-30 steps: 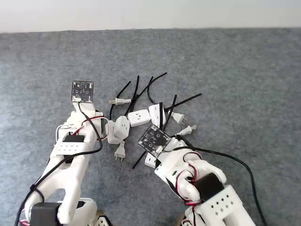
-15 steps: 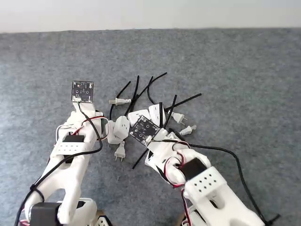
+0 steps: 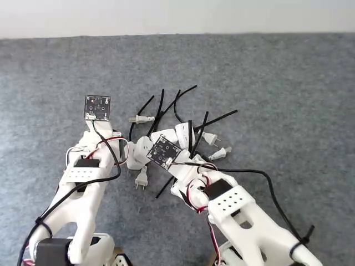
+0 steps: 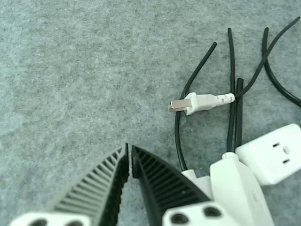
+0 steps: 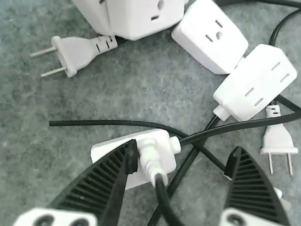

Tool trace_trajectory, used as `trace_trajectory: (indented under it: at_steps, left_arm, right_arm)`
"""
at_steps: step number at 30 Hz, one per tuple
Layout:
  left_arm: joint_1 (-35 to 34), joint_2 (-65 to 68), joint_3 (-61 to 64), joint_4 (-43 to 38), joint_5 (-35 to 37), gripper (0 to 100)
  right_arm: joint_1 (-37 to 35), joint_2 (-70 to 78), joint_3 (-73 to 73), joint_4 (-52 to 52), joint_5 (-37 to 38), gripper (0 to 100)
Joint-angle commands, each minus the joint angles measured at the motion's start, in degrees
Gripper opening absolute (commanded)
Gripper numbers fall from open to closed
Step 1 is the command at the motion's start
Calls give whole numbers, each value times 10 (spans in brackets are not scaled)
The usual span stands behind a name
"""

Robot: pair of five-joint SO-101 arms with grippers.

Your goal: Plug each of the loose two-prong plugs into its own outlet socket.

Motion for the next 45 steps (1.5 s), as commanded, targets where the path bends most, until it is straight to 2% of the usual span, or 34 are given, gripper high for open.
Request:
trace_trajectory:
  at_steps: [1, 8, 13, 15, 21, 28, 35, 40, 45]
  left_arm:
    - [-4, -18, -4, -11, 3, 13]
    - [-4, -18, -4, -11, 3, 13]
    - [-4, -18, -4, -11, 3, 13]
    - [-4, -18, -4, -11, 3, 13]
    - [-4, -18, -4, -11, 3, 13]
    - [-4, -17, -5, -11, 3, 13]
    - [-4, -14, -7, -11, 3, 13]
    - [-4, -14, -7, -11, 3, 13]
    - [-4, -14, -7, -11, 3, 13]
  right_arm:
    - [18, 26, -53, -14, 12, 298]
    - [25, 64, -76, -8, 12, 273]
    - [23, 64, -76, -13, 16, 2]
    - [26, 63, -76, -8, 11, 32]
    - [27, 46, -84, 25, 9, 9]
    - [61, -88, -105, 124, -33, 8]
    - [202, -278, -146, 253, -30, 8]
    - [379, -356, -176, 291, -32, 8]
    - [567, -342, -193, 275, -34, 8]
